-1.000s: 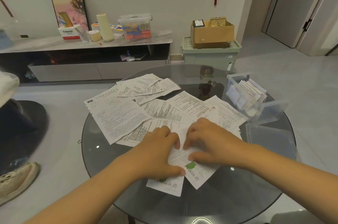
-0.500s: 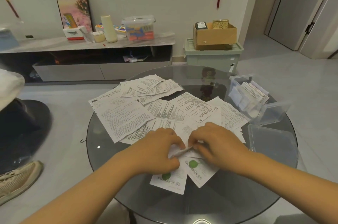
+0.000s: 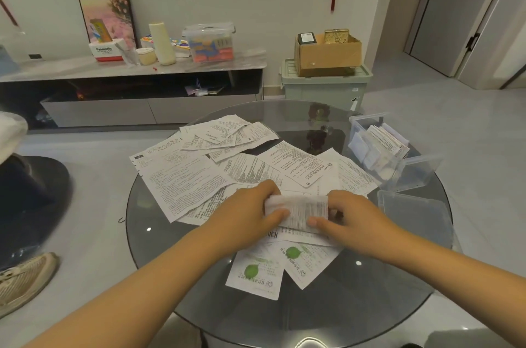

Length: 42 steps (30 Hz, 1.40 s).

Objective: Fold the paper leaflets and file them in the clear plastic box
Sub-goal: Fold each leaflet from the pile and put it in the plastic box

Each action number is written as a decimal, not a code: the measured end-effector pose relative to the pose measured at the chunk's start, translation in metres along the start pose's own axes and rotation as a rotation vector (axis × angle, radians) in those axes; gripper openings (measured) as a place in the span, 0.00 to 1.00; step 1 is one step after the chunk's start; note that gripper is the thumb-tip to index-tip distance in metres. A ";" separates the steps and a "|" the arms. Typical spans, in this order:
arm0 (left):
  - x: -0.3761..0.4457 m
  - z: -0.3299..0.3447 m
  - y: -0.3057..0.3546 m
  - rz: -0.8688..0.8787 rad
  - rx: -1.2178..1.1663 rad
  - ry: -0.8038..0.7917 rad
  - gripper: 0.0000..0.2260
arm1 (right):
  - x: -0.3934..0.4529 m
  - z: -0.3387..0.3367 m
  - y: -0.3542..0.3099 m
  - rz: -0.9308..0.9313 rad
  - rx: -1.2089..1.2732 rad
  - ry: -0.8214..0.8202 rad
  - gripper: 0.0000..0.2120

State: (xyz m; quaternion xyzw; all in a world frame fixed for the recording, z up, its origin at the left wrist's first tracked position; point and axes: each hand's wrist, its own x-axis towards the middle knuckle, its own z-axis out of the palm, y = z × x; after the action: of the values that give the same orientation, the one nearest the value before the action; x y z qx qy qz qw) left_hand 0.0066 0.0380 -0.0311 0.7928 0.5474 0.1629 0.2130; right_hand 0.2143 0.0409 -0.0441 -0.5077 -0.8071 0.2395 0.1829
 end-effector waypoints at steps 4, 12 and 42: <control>0.011 0.012 0.002 -0.047 -0.010 -0.036 0.19 | 0.001 0.009 0.009 0.132 -0.088 0.073 0.11; 0.023 0.022 0.003 -0.118 -0.002 0.014 0.32 | 0.000 -0.004 0.009 0.173 -0.091 0.050 0.32; 0.011 0.012 0.012 -0.018 0.066 -0.027 0.12 | 0.011 -0.002 -0.001 0.041 0.129 0.007 0.14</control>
State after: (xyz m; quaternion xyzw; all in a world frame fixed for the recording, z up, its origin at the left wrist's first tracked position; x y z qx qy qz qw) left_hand 0.0259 0.0431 -0.0351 0.7965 0.5567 0.1320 0.1957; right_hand 0.2098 0.0512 -0.0418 -0.5122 -0.7787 0.2931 0.2131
